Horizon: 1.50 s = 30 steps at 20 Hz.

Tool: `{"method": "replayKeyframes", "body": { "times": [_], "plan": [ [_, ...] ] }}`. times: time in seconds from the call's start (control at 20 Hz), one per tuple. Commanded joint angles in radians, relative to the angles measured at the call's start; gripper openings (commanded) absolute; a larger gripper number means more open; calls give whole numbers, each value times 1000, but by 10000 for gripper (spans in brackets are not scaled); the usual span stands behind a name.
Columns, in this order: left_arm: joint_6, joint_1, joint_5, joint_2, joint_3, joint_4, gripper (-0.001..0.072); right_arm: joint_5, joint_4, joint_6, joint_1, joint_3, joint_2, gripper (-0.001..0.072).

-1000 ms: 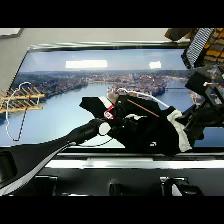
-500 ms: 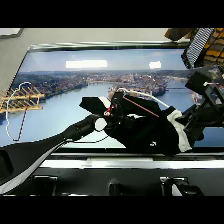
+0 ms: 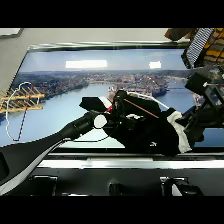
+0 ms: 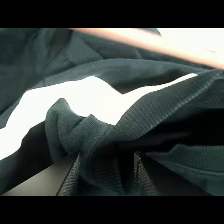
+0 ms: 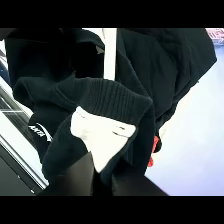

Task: Fold the clothes and pants, and hang the long-sleeved shirts on hangers.

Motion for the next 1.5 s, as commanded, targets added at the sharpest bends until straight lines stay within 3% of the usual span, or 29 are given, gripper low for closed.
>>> {"method": "replayKeyframes", "body": {
  "times": [0.0,0.1,0.2,0.55,0.75,0.8,0.85,0.9,1.2,1.35,1.45],
  "plan": [
    [-125,-15,-94,-27,73,196,406,2,0,1,0,0,0,50],
    [-149,-29,-110,-28,98,220,453,2,0,3,0,0,0,50],
    [-174,-50,-135,-28,109,249,454,1,-1,5,0,0,0,50],
    [-425,-120,-103,-77,109,496,481,0,-2,8,0,0,0,51],
    [-436,-127,-61,-111,113,496,477,2,-2,8,0,0,0,51],
    [-435,-126,-63,-111,113,496,366,3,-2,8,0,0,0,51],
    [-427,-122,-63,-109,113,496,130,3,-2,8,0,0,0,51],
    [-425,-117,-62,-105,113,498,35,3,-2,8,0,0,0,51],
    [-424,-51,-217,-45,116,499,34,32,-13,10,0,0,0,50],
    [-424,7,-219,-12,116,491,34,60,-30,31,0,0,11,50],
    [-411,58,-217,-10,116,408,35,60,-29,31,0,0,23,49]
  ]
}}
